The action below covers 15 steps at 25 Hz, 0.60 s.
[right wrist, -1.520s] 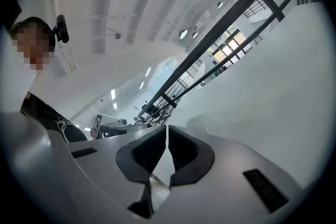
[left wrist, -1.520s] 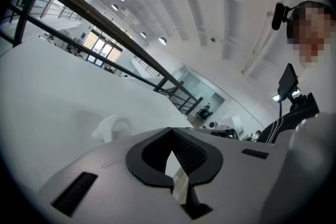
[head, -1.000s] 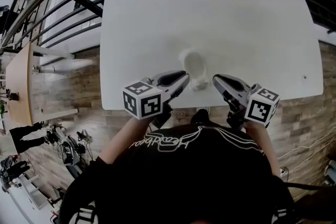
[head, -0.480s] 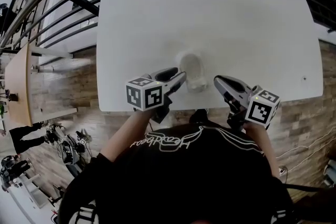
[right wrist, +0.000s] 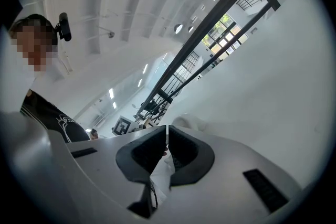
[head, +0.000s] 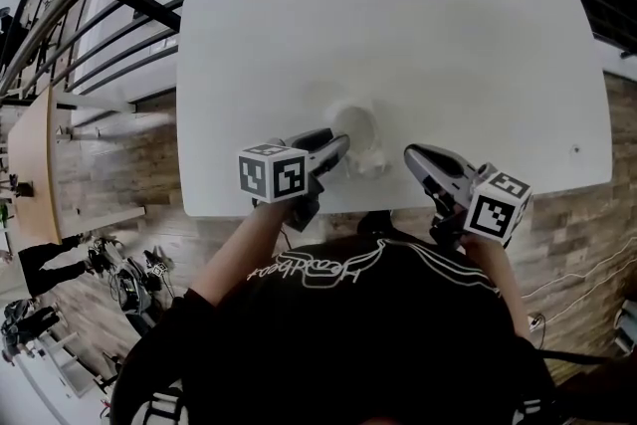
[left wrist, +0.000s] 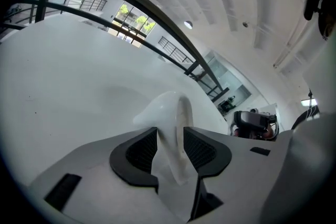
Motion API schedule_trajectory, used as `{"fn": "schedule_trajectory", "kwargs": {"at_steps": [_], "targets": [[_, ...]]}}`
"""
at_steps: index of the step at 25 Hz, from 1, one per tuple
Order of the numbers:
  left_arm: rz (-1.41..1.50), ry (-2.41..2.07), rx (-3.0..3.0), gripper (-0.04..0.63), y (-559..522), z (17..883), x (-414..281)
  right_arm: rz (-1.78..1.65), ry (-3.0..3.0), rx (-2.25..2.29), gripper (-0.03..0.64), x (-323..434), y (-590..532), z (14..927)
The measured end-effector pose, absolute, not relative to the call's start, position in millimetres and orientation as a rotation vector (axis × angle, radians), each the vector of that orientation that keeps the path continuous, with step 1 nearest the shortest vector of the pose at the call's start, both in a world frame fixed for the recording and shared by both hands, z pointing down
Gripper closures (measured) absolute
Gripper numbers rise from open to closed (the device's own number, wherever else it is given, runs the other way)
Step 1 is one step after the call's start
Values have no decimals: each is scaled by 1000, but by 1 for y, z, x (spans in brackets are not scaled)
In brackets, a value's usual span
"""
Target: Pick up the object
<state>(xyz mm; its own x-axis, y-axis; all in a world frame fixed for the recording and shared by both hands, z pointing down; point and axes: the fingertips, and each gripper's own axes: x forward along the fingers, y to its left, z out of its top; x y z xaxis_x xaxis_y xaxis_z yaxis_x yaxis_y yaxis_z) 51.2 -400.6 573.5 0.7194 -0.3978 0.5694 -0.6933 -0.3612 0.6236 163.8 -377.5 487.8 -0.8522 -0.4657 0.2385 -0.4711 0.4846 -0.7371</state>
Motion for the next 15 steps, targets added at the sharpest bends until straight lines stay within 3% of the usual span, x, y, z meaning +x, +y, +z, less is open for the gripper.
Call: {"fn": "schedule_trajectory", "kwargs": {"at_steps": [15], "targets": [[427,-835,1948,452,-407,587,58,1282,-2703,852,595,164,-377,490]]}}
